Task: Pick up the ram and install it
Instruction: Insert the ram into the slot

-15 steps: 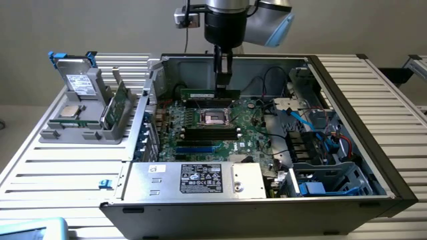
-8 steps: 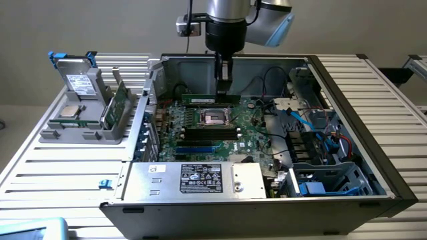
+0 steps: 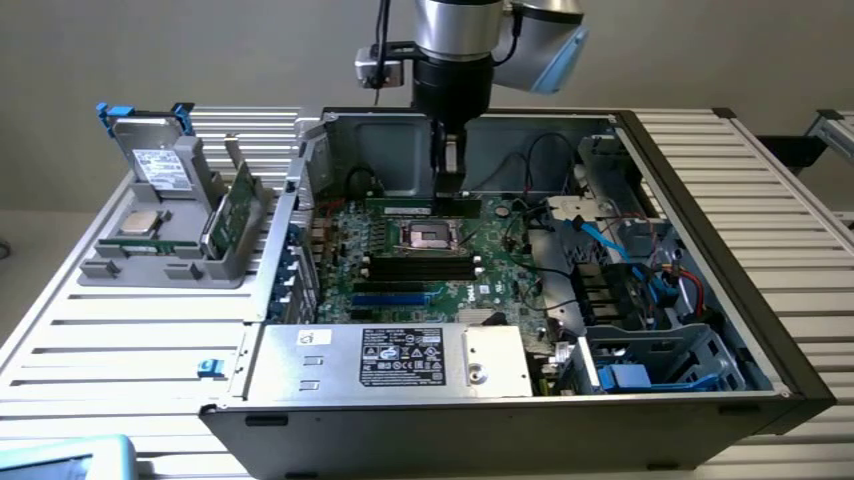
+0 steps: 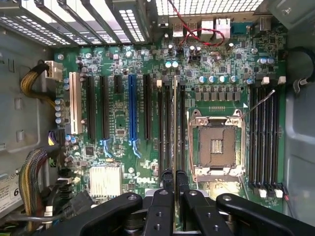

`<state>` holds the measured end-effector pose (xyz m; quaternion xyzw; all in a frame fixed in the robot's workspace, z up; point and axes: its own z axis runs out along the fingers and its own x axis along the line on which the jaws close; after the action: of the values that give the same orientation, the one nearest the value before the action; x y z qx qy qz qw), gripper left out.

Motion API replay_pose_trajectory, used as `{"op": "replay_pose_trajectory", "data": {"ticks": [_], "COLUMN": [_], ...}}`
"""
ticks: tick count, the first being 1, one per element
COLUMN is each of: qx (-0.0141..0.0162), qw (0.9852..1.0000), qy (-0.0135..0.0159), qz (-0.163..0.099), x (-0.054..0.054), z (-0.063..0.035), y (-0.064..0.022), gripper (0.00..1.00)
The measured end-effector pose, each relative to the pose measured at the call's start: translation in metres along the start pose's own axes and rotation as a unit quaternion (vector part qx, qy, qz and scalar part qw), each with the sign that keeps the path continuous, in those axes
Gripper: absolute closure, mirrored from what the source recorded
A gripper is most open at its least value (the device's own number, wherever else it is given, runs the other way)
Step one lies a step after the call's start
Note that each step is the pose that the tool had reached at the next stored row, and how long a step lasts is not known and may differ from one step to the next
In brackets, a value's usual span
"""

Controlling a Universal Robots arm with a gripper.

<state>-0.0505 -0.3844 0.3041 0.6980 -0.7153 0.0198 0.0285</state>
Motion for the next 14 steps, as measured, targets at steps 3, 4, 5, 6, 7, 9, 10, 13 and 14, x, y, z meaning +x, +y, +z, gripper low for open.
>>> {"op": "replay_pose_trajectory", "data": {"ticks": [3,4,5,6,7,9,10,13,14], "qx": [0.0000,0.0000,0.0000,0.0000,0.0000,0.0000,-0.0001,0.0000,0.0001], "qw": [1.0000,1.0000,1.0000,1.0000,1.0000,1.0000,1.0000,1.0000,1.0000], "qy": [0.0001,0.0001,0.0000,0.0000,0.0000,0.0001,0.0001,0.0002,0.0005], "qz": [0.000,0.000,0.000,0.000,0.000,0.000,0.000,0.000,0.000], "x": [0.001,0.001,0.001,0.001,0.001,0.001,0.001,0.001,0.002], "z": [0.0055,0.0073,0.0091,0.0109,0.0118,0.0117,0.0117,0.0128,0.0135], "y": [-0.0010,-0.0013,-0.0014,-0.0014,-0.0014,-0.0014,-0.0014,-0.0014,-0.0014], "gripper": [0.86,0.86,0.86,0.86,0.86,0.86,0.86,0.86,0.86]}}
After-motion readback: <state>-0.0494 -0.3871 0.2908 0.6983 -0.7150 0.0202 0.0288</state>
